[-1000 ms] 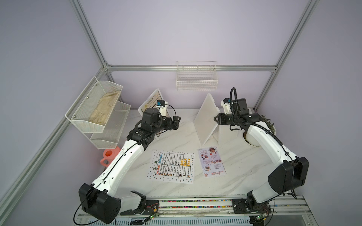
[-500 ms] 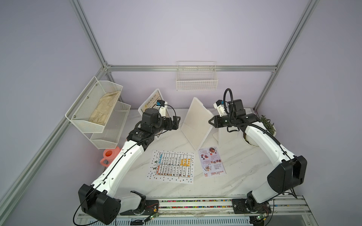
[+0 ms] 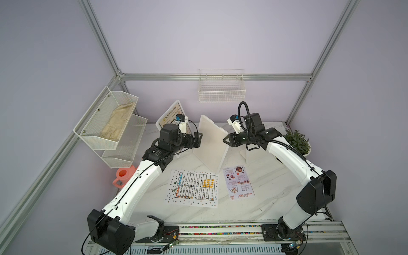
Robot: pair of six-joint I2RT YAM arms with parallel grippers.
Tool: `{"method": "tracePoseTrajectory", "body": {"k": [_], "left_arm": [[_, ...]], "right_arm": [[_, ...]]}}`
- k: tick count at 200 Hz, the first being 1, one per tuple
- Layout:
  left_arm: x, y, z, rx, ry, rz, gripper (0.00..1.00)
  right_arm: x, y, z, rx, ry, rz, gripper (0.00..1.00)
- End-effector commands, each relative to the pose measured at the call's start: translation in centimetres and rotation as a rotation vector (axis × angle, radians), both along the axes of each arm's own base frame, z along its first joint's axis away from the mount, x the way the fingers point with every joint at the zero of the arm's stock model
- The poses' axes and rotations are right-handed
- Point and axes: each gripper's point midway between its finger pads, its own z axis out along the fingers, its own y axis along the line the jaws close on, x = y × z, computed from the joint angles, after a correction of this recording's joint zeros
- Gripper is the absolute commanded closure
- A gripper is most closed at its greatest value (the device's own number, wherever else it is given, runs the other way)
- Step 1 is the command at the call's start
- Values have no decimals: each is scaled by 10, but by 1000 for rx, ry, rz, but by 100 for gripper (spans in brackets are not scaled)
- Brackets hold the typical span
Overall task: Insert the menus into the narrow rack
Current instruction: Adjust the narrow rack at the center of the board.
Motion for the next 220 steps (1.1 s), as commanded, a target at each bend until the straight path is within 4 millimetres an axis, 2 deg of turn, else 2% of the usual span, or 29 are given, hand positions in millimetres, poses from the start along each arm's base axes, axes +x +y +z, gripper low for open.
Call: {"method": "tracePoseTrajectory", "body": {"k": [1,37,63,107,156,180,200,220], "left_arm": [[-3,10,4,-7,-17,47,0],[-4,16,-7,-2,15,74,0],[-4,17,-14,-4,30,78,0],[-6,17,-21,1,41,73,0],[-6,22,-27,-23,47,82,0],[-5,24,-34,-17,61,85,0],[-5,33,-41,26,86,120,0],[-7,46,-47,53,119,185,0]], "right_arm": [[22,-30,-9,-66,-38,-164,53],[43,-51,-6,2,-39,-272,51],[57,-54,-4,68,-33,-303,50],[55,-23,-3,191,-3,-162,50],[57,-11,-8,233,0,-104,50],[62,-12,-10,222,-3,-110,49],[64,-21,-9,180,-20,-161,34],[58,-33,0,128,-67,-218,10]]}}
